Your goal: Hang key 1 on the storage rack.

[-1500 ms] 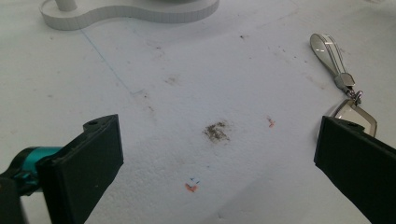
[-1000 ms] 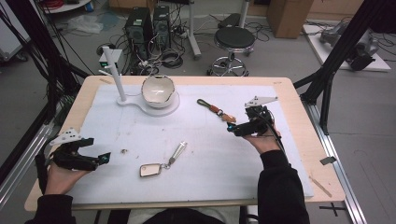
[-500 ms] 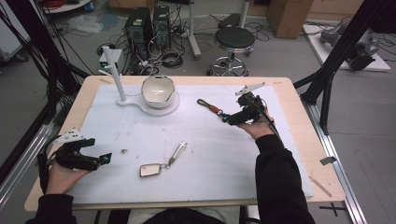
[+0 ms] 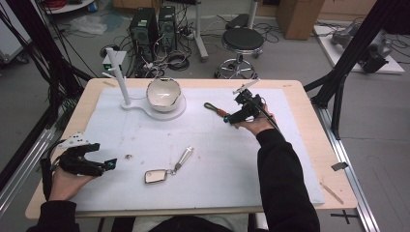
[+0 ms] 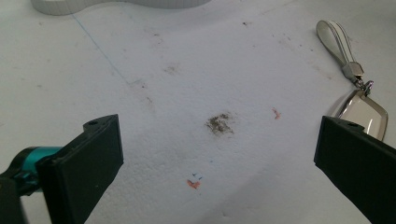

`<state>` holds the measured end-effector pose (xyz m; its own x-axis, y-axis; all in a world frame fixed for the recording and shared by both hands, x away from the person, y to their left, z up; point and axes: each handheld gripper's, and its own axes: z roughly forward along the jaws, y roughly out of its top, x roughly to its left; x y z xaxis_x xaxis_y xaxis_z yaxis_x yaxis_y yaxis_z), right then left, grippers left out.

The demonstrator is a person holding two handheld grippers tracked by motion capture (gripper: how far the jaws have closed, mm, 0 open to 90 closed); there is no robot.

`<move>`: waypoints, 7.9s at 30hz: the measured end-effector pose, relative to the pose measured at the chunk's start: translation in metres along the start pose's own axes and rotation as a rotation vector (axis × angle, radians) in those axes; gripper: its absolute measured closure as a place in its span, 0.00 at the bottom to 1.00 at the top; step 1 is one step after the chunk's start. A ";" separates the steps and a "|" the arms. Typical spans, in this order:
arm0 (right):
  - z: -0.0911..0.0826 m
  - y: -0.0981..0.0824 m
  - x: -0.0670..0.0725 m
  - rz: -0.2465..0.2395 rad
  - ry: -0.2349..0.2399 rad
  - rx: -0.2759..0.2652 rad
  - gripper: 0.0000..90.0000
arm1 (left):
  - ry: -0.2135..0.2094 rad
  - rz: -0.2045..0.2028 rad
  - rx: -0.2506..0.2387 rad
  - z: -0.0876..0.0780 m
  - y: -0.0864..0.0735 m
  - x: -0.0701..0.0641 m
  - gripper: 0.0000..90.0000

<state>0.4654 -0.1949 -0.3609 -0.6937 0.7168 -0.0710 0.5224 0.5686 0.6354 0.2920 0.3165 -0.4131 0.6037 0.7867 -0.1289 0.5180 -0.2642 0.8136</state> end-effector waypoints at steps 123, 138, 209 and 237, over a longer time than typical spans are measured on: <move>-0.022 0.095 0.052 -0.085 0.050 -0.079 0.81 | -0.006 0.009 0.019 0.005 -0.004 0.004 0.02; -0.014 0.129 0.084 -0.147 0.080 -0.071 0.81 | -0.022 0.009 0.007 0.004 -0.004 0.003 0.02; 0.063 0.266 0.203 -0.322 0.107 -0.077 0.81 | -0.035 0.023 -0.012 0.003 -0.004 0.006 0.02; 0.091 0.248 0.176 -0.201 0.087 -0.027 0.45 | -0.038 0.015 0.003 0.004 -0.006 0.004 0.02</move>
<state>0.5181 0.1088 -0.2852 -0.8233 0.5520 -0.1324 0.3569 0.6847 0.6355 0.2936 0.3190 -0.4201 0.6339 0.7610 -0.1380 0.5106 -0.2778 0.8137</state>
